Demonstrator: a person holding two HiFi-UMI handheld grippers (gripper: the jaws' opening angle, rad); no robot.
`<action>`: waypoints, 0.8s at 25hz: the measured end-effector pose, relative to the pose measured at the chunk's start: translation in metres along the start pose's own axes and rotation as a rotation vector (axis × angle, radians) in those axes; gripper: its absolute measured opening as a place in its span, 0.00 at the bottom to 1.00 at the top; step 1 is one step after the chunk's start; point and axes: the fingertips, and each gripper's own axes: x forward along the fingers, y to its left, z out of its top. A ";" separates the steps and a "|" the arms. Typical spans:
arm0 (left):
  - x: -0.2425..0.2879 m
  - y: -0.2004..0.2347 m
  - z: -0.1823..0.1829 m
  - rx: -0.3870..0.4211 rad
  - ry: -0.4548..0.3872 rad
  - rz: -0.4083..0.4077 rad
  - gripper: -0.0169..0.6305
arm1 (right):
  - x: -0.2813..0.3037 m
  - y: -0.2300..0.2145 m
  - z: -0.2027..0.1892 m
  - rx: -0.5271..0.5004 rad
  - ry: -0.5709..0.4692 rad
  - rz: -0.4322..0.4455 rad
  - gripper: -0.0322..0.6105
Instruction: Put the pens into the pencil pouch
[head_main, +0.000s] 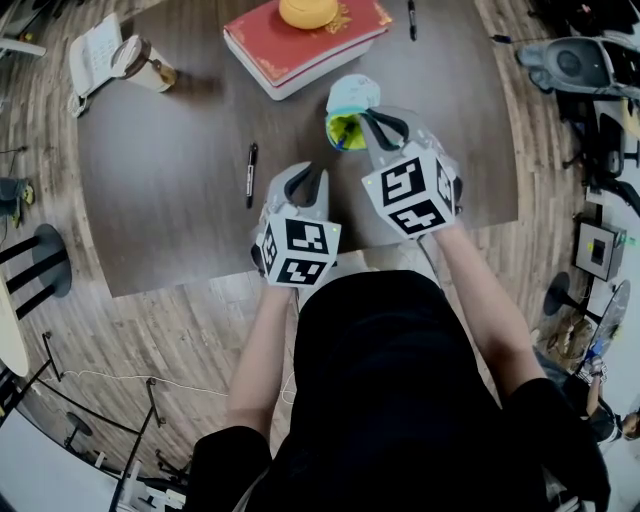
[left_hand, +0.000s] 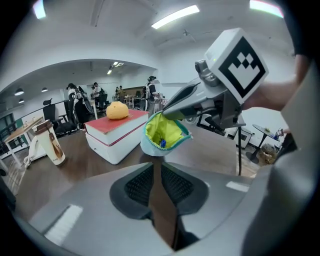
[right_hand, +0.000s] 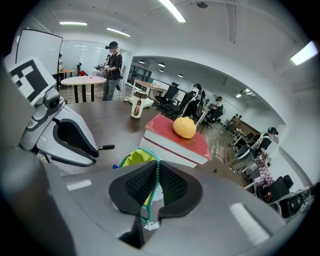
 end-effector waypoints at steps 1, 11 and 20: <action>-0.001 0.003 -0.003 -0.005 0.003 0.006 0.10 | 0.000 0.000 0.001 -0.001 0.000 0.001 0.09; -0.008 0.026 -0.033 -0.043 0.053 0.059 0.10 | 0.006 0.002 0.006 -0.017 0.000 0.012 0.09; -0.016 0.049 -0.072 -0.091 0.088 0.117 0.10 | 0.007 0.003 0.007 -0.039 0.007 0.025 0.09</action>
